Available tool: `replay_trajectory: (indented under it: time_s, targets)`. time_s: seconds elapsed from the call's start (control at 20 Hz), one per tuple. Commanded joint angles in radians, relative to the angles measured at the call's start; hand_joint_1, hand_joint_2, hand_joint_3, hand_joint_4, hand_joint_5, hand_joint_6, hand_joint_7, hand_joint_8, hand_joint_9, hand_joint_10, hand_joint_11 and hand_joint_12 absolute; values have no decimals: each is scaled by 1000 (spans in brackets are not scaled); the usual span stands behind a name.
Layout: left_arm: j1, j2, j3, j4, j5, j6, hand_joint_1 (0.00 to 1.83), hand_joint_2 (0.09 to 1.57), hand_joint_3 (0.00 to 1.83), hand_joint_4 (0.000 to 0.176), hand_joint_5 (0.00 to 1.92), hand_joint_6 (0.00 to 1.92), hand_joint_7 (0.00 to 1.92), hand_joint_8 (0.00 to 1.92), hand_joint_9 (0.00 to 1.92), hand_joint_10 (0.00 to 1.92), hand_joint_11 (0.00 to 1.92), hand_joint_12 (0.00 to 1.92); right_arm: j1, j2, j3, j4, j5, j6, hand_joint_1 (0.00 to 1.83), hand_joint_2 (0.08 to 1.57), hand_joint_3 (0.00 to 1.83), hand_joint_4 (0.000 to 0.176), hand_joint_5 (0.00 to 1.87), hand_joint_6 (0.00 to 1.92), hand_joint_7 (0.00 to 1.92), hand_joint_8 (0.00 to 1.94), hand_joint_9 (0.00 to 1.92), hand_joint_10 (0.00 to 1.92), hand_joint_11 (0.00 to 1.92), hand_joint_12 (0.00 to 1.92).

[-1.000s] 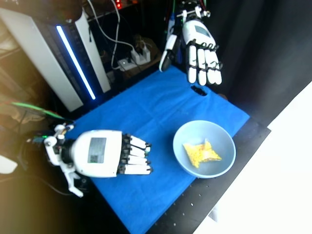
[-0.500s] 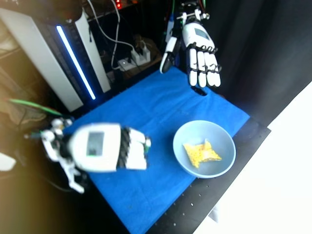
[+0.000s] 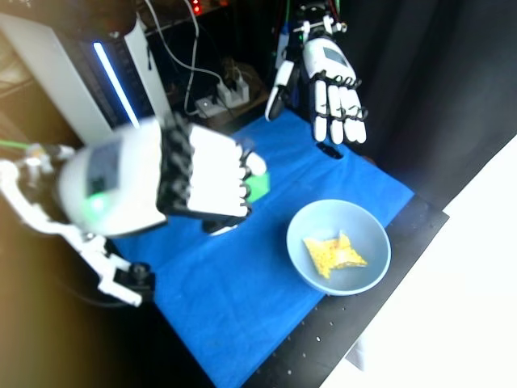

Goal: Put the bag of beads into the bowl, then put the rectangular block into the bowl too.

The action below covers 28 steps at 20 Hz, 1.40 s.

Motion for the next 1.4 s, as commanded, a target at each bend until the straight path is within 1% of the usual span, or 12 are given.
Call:
replay_trajectory:
  time_s: [0.0,0.2,0.3,0.45,0.5,0.55,0.6,0.65,0.7,0.85,1.25,1.35]
  targets:
    - [-9,-4,1,-13,-128,-8,712,958,0,84,177,3,140,5,31,8,24,16,27,-32,19,25,60,1,1197,1006,1,0,1254,504,1016,1749,1052,1921,1130,1921]
    - [-9,-5,5,-13,-131,-10,735,957,0,79,184,3,132,0,18,1,1,9,52,-155,133,40,-58,1,1196,1021,0,0,1203,594,1095,1824,1187,1921,1293,1921]
    - [-10,-9,10,-13,-132,-13,728,963,0,61,183,2,134,1,25,2,0,2,52,-223,200,41,-136,1,1192,1037,1,0,1163,657,1319,1410,1444,1749,1462,1921]
    - [-11,-13,13,-12,-137,-17,746,980,6,53,176,0,118,0,0,0,0,0,52,-288,279,26,-229,1,1190,1039,0,0,1157,674,1196,1023,1289,1538,1230,1827]
    - [-11,-13,14,-12,-138,-18,755,987,9,53,155,0,110,0,0,0,0,0,52,-303,302,24,-257,1,1047,1007,0,0,764,253,753,329,752,505,588,996]
    - [-11,-13,14,-12,-138,-19,756,991,10,53,151,0,106,0,0,0,0,0,52,-307,315,22,-275,1,807,964,0,68,482,50,505,76,527,154,331,714]
    - [-11,-13,14,-12,-138,-20,756,992,10,53,150,0,104,0,0,0,0,0,52,-310,327,22,-287,1,755,955,0,95,420,12,456,16,496,44,288,622]
    - [-11,-13,14,-12,-139,-21,756,992,10,53,150,0,104,0,0,0,0,0,52,-310,330,21,-290,1,755,955,0,95,420,12,456,16,496,44,288,622]
    - [-11,-13,14,-12,-140,-22,765,1002,13,31,141,0,98,0,0,0,0,0,52,-309,330,21,-290,1,568,854,0,173,16,0,17,0,19,1,11,244]
    - [-11,-13,14,-13,-141,-23,771,1006,12,27,142,3,104,3,0,0,0,0,52,-309,313,21,-282,1,506,811,0,176,0,0,0,0,0,0,0,5]
    - [-9,-9,13,-27,-198,-44,795,1004,6,42,147,2,124,6,0,0,0,0,-1,-164,141,110,-66,1,531,831,7,176,0,0,0,0,0,0,0,0]
    - [-8,-2,8,-29,-241,-51,722,1018,11,83,146,1,160,12,48,16,0,0,-80,-106,63,198,46,1,640,854,15,162,0,0,0,0,0,0,0,0]
